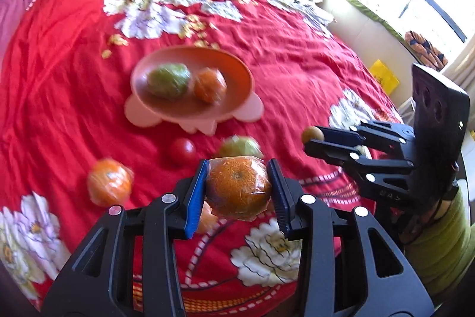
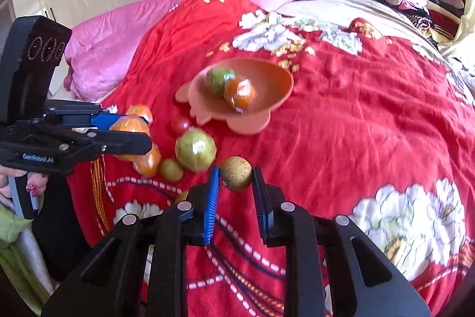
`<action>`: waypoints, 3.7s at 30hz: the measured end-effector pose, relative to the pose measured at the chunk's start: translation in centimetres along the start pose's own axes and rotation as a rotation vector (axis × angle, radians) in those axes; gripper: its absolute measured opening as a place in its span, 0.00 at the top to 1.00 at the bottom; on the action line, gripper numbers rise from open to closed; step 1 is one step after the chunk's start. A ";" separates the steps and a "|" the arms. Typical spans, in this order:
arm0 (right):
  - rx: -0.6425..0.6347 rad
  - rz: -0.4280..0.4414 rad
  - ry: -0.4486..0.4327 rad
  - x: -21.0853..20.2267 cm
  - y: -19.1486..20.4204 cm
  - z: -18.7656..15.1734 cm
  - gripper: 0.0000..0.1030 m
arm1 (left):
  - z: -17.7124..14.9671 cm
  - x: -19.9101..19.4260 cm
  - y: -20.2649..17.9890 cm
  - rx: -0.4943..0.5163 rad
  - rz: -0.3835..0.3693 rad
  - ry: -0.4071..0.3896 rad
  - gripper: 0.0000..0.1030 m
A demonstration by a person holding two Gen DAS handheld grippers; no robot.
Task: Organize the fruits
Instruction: 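Carry both fruits to the pink bowl while the right gripper releases the brown fruit inside, then lower the wrapped tangerine into the bowl and open the left gripper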
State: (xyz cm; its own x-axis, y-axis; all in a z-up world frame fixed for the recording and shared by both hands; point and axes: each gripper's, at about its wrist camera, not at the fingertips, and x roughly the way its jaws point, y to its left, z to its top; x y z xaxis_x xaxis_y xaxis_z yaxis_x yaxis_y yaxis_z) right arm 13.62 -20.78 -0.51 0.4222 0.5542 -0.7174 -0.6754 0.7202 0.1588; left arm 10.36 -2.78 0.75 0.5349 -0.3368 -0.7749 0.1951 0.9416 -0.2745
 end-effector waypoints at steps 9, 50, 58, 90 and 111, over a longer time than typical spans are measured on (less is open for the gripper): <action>-0.007 0.002 -0.035 0.3 -0.2 2.5 0.79 | 3.2 -0.4 1.5 -0.004 0.017 -0.035 0.69; 0.039 -0.028 -0.004 7.5 -4.4 7.8 0.79 | 8.8 8.7 5.3 0.025 0.025 0.072 0.69; 0.042 -0.035 0.011 8.2 -4.9 7.9 0.79 | 9.2 8.7 5.8 0.022 0.021 0.081 0.69; -0.026 -0.041 0.079 10.9 -3.5 7.9 0.79 | 8.3 8.7 6.7 0.030 0.072 0.084 0.69; -0.009 -0.075 0.039 9.1 -3.6 8.2 0.61 | 7.5 8.6 6.5 0.028 0.074 0.091 0.69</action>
State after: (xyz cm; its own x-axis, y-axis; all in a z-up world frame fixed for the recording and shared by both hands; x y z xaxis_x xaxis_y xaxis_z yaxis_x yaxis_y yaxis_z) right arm 24.82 -14.93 -2.06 0.4481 0.4815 -0.7532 -0.6480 0.7554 0.0974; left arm 22.42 0.46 -3.40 0.4723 -0.2631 -0.8412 0.1817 0.9630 -0.1992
